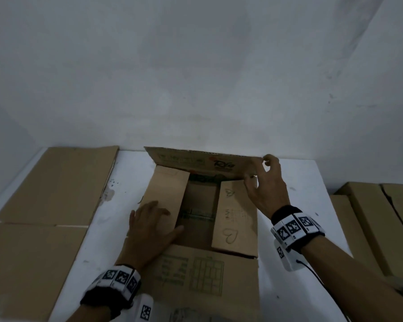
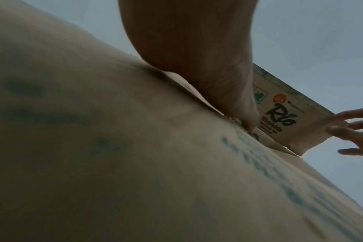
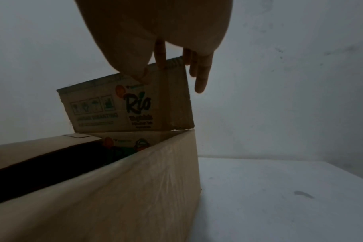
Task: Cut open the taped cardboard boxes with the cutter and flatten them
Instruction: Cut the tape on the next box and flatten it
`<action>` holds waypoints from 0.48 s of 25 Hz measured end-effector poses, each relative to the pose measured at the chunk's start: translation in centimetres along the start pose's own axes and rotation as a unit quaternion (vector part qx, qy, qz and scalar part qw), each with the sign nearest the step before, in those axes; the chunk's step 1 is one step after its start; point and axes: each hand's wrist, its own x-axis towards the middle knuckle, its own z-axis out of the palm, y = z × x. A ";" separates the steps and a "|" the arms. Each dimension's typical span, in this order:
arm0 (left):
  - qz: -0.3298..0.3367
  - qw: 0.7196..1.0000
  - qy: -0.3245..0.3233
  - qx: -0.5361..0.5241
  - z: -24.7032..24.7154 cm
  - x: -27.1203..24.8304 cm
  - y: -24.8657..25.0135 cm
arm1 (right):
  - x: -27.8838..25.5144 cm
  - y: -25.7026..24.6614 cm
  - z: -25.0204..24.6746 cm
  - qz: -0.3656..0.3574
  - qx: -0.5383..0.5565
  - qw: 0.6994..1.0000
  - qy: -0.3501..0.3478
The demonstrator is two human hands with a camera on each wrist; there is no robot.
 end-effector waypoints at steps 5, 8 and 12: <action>-0.086 0.990 -0.107 0.033 0.1 2.2 -0.5 | 0.9 -1.1 1.7 -0.072 -0.124 0.986 -0.080; -0.114 0.986 -0.117 0.022 0.2 2.7 -0.2 | 1.4 -0.6 3.1 -0.049 -0.194 0.954 -0.224; -0.130 0.985 -0.108 0.036 0.8 2.8 -0.2 | 3.1 -0.7 3.2 -0.038 -0.152 0.937 -0.311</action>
